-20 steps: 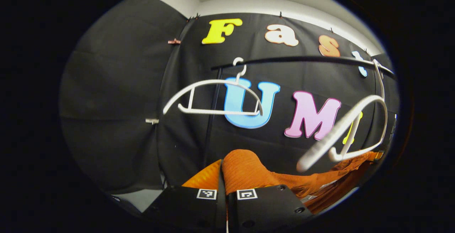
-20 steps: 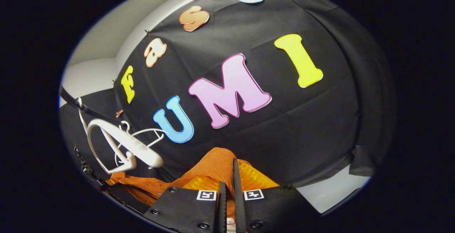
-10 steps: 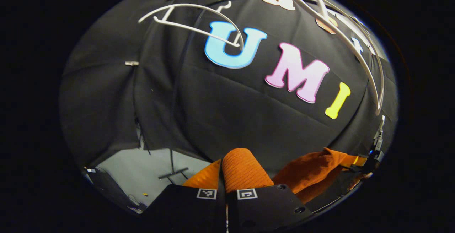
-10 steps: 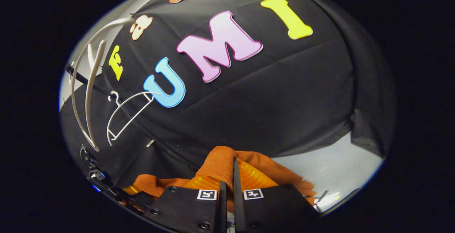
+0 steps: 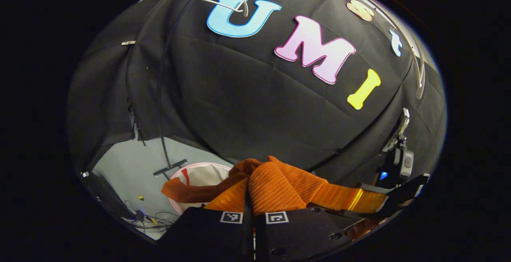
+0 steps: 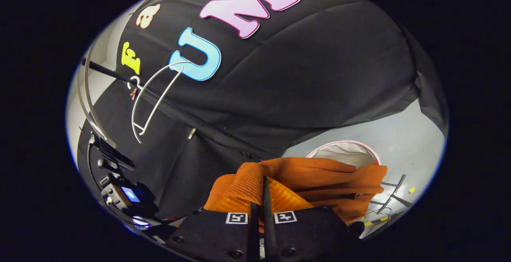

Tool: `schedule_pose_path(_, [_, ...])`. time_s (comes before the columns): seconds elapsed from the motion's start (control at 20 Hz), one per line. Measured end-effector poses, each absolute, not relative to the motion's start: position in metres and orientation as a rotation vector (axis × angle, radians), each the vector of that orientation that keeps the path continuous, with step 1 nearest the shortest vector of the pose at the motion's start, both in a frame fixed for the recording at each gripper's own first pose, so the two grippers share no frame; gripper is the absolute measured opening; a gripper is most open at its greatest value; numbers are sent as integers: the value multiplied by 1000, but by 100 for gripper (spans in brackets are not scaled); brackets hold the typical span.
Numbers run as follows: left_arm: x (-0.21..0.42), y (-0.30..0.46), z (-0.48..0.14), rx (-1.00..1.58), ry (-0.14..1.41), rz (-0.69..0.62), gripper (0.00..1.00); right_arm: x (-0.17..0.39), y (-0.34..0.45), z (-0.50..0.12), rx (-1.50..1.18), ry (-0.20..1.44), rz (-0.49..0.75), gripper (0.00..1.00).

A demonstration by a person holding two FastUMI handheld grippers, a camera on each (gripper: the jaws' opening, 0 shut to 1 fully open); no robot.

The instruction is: Grasp the clothes on the hanger with both hands and then place them into the laundry hamper below.

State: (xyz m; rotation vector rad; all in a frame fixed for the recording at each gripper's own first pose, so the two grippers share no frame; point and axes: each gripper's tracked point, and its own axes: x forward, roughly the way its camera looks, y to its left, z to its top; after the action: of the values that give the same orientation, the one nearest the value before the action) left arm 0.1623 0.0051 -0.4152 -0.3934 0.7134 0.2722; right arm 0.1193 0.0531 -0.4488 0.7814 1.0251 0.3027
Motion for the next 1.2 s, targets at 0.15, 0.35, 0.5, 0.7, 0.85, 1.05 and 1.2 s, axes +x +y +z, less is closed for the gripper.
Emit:
schedule_pose_path(0.15, [179, 18, -422, -443, 700, 305, 6, 136, 63, -459, 813, 1058, 294, 9])
schedule_pose_path(0.35, [204, 29, -387, -460, 580, 300, 6, 168, 72, -434, 845, 981, 360, 9])
schedule_pose_path(0.5, [204, 38, -396, -446, 587, 309, 6, 173, 71, -445, 809, 999, 368, 10])
schedule_pose_path(0.7, [194, 37, -422, -465, 656, 340, 6, 158, 60, -476, 802, 1088, 302, 10])
schedule_pose_path(0.85, [180, 34, -447, -521, 726, 355, 6, 143, 42, -500, 793, 1160, 216, 18])
schedule_pose_path(1.05, [171, 45, -460, -536, 752, 412, 51, 132, 24, -522, 752, 1213, 136, 41])
schedule_pose_path(1.2, [174, 45, -454, -510, 741, 407, 95, 142, 17, -506, 806, 1168, 126, 83])
